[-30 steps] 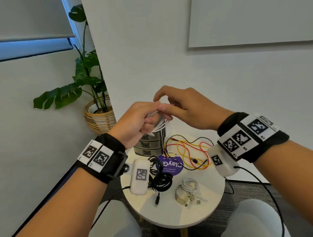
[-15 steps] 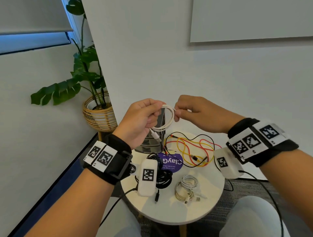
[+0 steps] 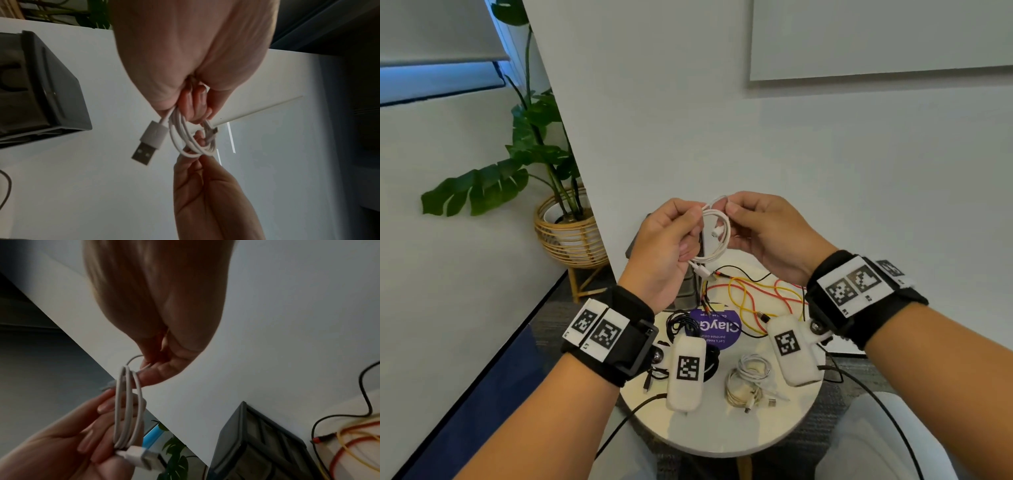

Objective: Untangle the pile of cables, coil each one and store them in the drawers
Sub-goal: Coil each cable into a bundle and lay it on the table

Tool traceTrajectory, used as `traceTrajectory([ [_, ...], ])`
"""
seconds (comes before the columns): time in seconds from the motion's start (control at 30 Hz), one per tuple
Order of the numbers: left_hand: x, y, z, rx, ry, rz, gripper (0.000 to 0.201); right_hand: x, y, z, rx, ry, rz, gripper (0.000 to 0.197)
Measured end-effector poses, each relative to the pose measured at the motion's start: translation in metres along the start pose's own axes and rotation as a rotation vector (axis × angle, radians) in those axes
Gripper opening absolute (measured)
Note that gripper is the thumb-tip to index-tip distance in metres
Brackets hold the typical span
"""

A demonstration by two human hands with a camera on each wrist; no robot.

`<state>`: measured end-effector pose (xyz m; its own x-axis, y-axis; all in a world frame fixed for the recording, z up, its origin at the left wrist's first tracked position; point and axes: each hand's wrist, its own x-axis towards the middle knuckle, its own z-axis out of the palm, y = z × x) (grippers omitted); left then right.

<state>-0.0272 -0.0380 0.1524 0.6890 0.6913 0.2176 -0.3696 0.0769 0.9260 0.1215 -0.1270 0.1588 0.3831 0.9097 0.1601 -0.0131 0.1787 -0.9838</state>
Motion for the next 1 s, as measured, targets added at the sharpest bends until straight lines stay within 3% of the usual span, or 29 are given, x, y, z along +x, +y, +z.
traceTrajectory([
  [0.17, 0.001, 0.000, 0.004, 0.114, 0.071, 0.084, 0.013, -0.007, 0.004, 0.011, 0.369, -0.135, 0.196, 0.026],
  [0.27, 0.001, -0.002, 0.009, 0.177, 0.077, 0.115, 0.012, -0.006, 0.003, 0.022, 0.153, -0.039, 0.194, 0.010],
  [0.33, 0.000, -0.004, 0.010, 0.211, 0.077, 0.130, 0.012, -0.004, 0.001, 0.024, 0.032, 0.006, 0.218, 0.011],
  [0.5, 0.002, -0.010, 0.009, 0.266, 0.101, 0.161, 0.011, -0.002, -0.005, 0.020, -0.102, -0.006, 0.263, 0.014],
  [0.57, 0.001, -0.011, 0.010, 0.243, 0.121, 0.158, 0.013, -0.002, -0.005, 0.020, -0.146, -0.029, 0.278, 0.025],
  [0.67, 0.002, -0.011, 0.010, 0.224, 0.144, 0.160, 0.014, -0.003, -0.006, 0.019, -0.108, -0.024, 0.289, 0.024],
  [0.83, -0.002, -0.007, 0.014, 0.191, 0.145, 0.165, 0.013, -0.005, -0.001, 0.021, 0.136, -0.061, 0.222, 0.012],
  [0.9, -0.004, -0.006, 0.016, 0.146, 0.141, 0.163, 0.014, -0.005, 0.000, 0.023, 0.040, -0.055, 0.168, 0.019],
  [1.0, -0.005, -0.009, 0.012, 0.090, 0.175, 0.162, 0.017, -0.007, -0.003, 0.023, -0.352, -0.011, -0.008, 0.022],
])
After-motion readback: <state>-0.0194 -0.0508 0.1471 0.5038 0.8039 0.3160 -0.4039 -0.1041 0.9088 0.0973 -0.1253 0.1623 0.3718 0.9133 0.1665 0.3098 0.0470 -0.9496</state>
